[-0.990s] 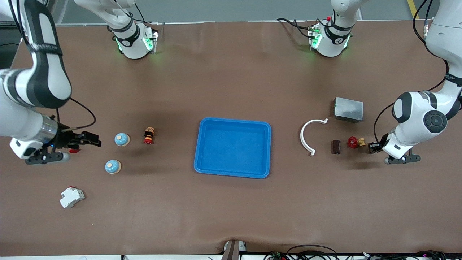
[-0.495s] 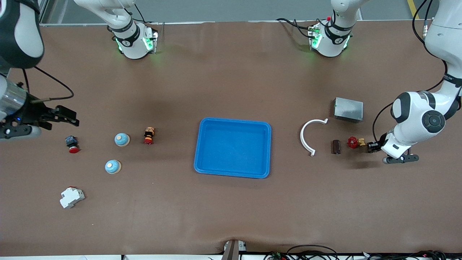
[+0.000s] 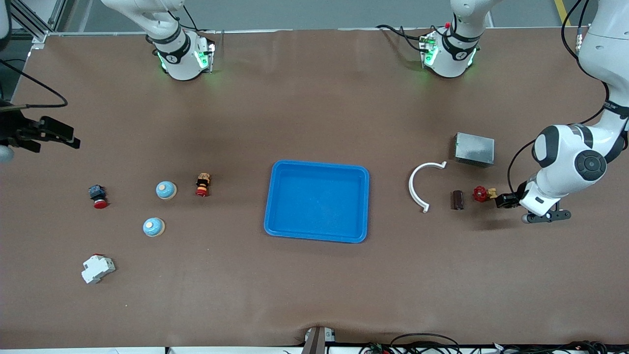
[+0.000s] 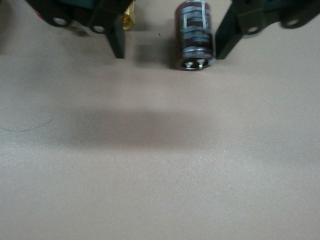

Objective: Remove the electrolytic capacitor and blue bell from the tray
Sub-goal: 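Retract the right gripper while the left gripper releases the capacitor and retracts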

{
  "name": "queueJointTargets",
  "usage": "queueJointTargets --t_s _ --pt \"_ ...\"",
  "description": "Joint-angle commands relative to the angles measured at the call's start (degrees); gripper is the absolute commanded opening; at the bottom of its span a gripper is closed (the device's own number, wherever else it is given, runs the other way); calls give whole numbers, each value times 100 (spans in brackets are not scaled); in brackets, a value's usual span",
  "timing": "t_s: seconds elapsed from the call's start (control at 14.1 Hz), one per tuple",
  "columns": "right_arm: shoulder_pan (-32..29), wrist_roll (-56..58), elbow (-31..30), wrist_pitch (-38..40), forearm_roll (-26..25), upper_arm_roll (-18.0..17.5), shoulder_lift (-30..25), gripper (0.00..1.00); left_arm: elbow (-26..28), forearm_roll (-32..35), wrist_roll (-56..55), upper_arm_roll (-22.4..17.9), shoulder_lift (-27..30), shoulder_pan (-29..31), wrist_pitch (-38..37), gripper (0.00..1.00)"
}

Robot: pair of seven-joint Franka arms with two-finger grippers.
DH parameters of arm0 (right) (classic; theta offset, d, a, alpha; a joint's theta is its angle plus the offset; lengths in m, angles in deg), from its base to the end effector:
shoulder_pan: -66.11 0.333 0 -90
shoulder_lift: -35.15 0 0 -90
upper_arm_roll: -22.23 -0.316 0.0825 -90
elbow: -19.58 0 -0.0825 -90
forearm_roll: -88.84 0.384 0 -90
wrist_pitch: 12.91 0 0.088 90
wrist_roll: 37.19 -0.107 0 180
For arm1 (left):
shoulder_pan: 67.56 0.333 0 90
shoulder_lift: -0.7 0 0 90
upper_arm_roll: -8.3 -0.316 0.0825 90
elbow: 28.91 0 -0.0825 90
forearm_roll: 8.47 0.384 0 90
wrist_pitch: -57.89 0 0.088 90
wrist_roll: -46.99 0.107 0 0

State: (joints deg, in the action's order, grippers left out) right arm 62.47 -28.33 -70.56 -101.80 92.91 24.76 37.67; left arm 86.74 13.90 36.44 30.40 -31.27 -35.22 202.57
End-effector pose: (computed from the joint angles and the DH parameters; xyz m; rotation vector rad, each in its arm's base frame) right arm 0.5621 -0.0525 0.5974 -3.0625 -0.0704 0.0860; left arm 0.5911 0.1061 0.1893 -3.1135 -0.1508 -0.0220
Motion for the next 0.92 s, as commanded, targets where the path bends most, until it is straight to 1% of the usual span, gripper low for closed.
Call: queueJointTargets --t_s 0.0,0.14,0.28,0.35,0.5,0.64,0.85 --pt "-76 -166 58 162 -90 -60 -217 100 45 163 -185 48 85 53 34 100" --pt "-76 -305 41 241 -82 -42 -340 100 10 163 -176 57 172 53 -123 100" --pt "-67 -561 41 294 -82 -51 -402 100 -52 136 -176 153 330 53 -579 100" --pt "-67 -553 32 294 -90 -51 -428 100 -61 84 -176 258 514 53 -938 100" --pt "-58 -553 41 294 -318 -69 -472 100 -279 -134 -150 495 805 62 -1868 100" --pt "-58 -561 58 259 -433 -78 -507 100 -805 -591 -123 724 937 53 -2896 100" --pt "-58 -562 58 224 -433 -60 -507 100 -1754 -663 -80 909 955 62 -4444 100"
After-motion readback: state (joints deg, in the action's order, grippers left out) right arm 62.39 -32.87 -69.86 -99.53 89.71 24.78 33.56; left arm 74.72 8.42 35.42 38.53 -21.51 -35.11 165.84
